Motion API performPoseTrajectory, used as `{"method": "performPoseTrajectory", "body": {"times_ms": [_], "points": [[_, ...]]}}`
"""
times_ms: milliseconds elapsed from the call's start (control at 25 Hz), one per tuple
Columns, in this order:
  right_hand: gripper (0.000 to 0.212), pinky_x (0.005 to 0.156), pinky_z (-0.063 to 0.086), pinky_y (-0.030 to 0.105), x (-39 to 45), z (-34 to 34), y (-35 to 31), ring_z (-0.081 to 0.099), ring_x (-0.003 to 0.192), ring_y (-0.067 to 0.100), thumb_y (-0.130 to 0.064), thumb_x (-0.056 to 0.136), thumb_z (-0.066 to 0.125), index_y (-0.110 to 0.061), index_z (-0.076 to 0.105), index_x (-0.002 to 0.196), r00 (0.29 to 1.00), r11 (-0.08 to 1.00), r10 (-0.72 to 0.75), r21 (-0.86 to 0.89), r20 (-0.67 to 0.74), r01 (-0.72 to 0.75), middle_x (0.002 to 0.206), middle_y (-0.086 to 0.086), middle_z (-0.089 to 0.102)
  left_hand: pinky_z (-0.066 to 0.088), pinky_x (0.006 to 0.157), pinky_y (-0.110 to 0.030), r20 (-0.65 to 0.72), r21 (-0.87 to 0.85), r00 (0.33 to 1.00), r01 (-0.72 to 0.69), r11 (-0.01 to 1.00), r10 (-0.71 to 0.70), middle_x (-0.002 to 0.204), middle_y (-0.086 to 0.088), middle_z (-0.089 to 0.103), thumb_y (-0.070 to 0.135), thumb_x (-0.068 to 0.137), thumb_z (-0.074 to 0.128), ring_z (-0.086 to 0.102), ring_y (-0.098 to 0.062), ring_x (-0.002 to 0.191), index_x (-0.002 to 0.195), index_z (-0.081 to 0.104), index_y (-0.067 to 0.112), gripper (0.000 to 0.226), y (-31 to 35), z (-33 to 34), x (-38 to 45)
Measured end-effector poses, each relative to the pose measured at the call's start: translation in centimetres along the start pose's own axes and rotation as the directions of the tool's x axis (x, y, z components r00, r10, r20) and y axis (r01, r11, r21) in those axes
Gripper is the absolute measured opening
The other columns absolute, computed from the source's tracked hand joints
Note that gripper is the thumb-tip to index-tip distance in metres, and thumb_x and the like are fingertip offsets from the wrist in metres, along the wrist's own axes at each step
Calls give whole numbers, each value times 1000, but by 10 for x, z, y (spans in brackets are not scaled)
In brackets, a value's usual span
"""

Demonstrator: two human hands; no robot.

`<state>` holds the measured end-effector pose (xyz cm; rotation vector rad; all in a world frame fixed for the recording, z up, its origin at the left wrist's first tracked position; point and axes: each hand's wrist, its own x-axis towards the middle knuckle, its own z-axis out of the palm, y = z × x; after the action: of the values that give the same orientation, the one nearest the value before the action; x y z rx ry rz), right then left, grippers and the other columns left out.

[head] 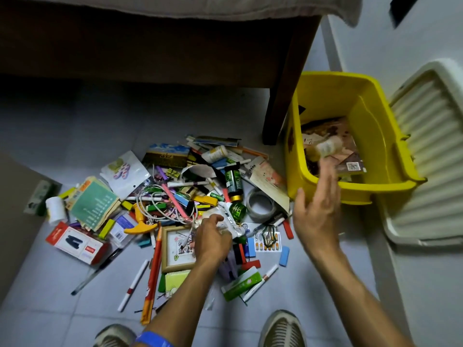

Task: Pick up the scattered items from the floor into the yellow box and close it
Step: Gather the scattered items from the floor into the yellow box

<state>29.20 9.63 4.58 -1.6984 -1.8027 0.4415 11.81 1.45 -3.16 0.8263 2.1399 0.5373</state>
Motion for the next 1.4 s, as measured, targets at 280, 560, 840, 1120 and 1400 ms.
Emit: {"method": "performPoseTrajectory", "body": {"times_ms": [280, 560, 840, 1120, 1400], "points": [[42, 89, 40, 21, -93, 64, 33, 56, 115, 19, -10, 88, 58, -21, 55, 128, 895, 999, -42, 34, 443, 30, 129, -2, 59, 48, 93, -39, 64, 330, 969, -245, 912, 237, 126, -4, 63, 15, 89, 59, 55, -27, 122, 117, 64, 25, 30, -23, 4, 12], [75, 91, 48, 28, -56, 65, 3, 42, 132, 13, -2, 85, 63, -26, 34, 150, 906, 973, -231, 101, 355, 208, 157, 0, 32, 55, 90, -40, -184, 241, 633, -713, 659, 752, 111, -9, 73, -1, 87, 60, 65, -28, 106, 111, 73, 7, 29, 13, -17, 3], [52, 115, 27, 32, 29, -25, -8, 41, 134, 29, -2, 86, 54, -8, 51, 138, 935, 973, -214, 17, -284, 228, 146, 15, 47, 32, 116, -33, -340, 45, 626, -735, 677, 702, 145, -8, 52, 5, 91, 51, 42, -17, 137, 142, 47, 9, 52, 72, -20, -15], [52, 106, 42, 47, 5, 13, 16, 45, 129, 27, -2, 87, 59, -10, 49, 138, 992, 993, -110, -37, 65, 112, 143, 11, 48, 30, 114, -32, -83, 115, 928, -352, 929, 362, 150, -2, 46, 17, 94, 56, 38, -19, 138, 147, 43, 23, 55, 24, -3, 15], [48, 79, 54, 37, -20, 101, 57, 62, 104, 28, -6, 80, 67, -17, 57, 125, 848, 936, -167, -189, 503, 297, 124, 4, 61, 37, 104, -37, 221, 450, 883, -470, 759, 415, 149, -1, 43, 18, 81, 72, 40, -24, 127, 149, 33, 27, 79, 11, 27, 74]]}}
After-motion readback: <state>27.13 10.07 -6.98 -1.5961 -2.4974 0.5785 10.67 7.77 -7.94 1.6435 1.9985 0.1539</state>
